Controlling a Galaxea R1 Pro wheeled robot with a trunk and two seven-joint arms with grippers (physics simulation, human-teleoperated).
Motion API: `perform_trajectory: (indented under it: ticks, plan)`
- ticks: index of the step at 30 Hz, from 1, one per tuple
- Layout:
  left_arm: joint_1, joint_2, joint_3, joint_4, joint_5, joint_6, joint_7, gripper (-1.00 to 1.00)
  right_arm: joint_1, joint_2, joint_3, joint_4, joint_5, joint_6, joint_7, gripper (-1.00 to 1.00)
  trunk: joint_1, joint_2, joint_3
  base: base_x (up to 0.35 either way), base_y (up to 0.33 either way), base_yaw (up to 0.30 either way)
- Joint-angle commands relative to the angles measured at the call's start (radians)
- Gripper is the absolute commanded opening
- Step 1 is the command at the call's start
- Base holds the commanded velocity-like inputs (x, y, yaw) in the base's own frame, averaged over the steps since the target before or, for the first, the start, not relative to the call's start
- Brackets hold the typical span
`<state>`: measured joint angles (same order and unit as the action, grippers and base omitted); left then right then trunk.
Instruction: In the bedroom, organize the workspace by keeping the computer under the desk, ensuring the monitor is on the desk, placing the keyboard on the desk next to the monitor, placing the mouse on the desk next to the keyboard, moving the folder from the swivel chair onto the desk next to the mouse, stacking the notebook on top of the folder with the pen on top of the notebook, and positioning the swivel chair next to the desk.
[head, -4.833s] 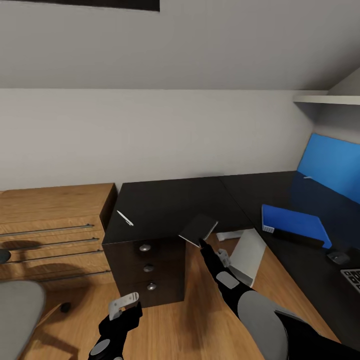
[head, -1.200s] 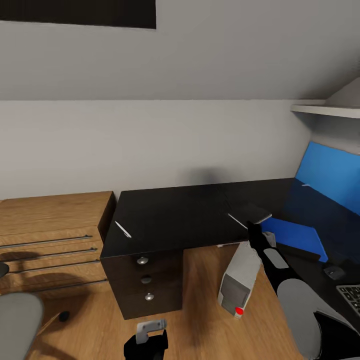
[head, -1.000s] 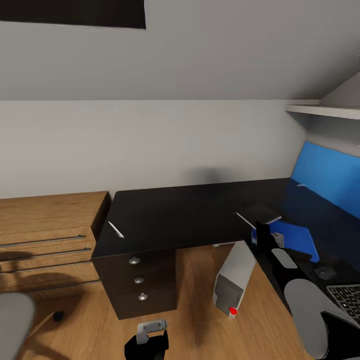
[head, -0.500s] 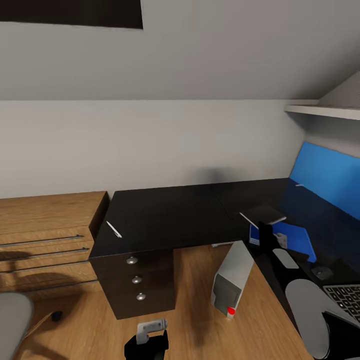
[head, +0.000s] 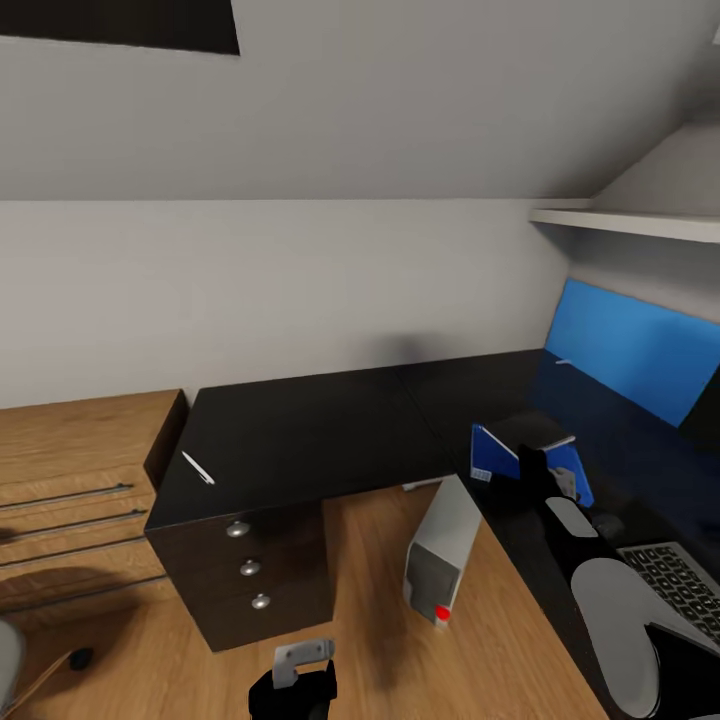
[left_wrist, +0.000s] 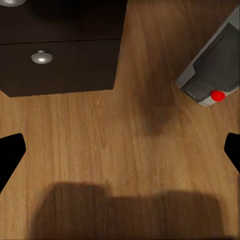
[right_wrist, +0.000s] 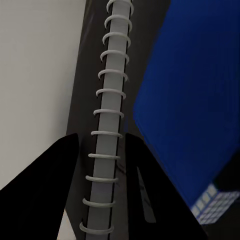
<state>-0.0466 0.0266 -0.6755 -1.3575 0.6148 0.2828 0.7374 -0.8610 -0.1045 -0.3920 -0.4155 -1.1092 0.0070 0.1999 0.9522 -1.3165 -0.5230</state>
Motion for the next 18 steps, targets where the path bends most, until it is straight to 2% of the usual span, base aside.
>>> perform_trajectory:
  ticks: [1, 7, 16, 18]
  plan:
    - [-0.001, 0.001, -0.003, -0.002, 0.005, 0.004, 0.008, 1.0, -0.001, 0.0, -0.002, 0.001, -0.011, 0.001, 0.004, -1.0, 0.0, -0.001, -0.001, 0.0, 0.0, -0.261]
    - [-0.001, 0.001, -0.003, -0.002, 0.004, 0.004, 0.008, 1.0, -0.001, 0.0, -0.002, 0.002, -0.011, 0.001, -0.007, -1.0, 0.0, -0.001, -0.001, 0.0, 0.0, -0.201]
    - [-0.001, 0.001, -0.002, -0.002, 0.003, 0.004, 0.009, 1.0, -0.001, 0.001, 0.0, 0.004, -0.009, 0.002, -0.009, -1.0, 0.0, -0.001, -0.001, 0.0, 0.0, -0.034]
    - [-0.001, 0.001, -0.001, -0.002, 0.003, 0.004, 0.01, 1.0, -0.001, 0.002, 0.003, 0.008, -0.006, 0.002, -0.032, -1.0, 0.0, -0.001, -0.001, 0.0, 0.0, -0.002]
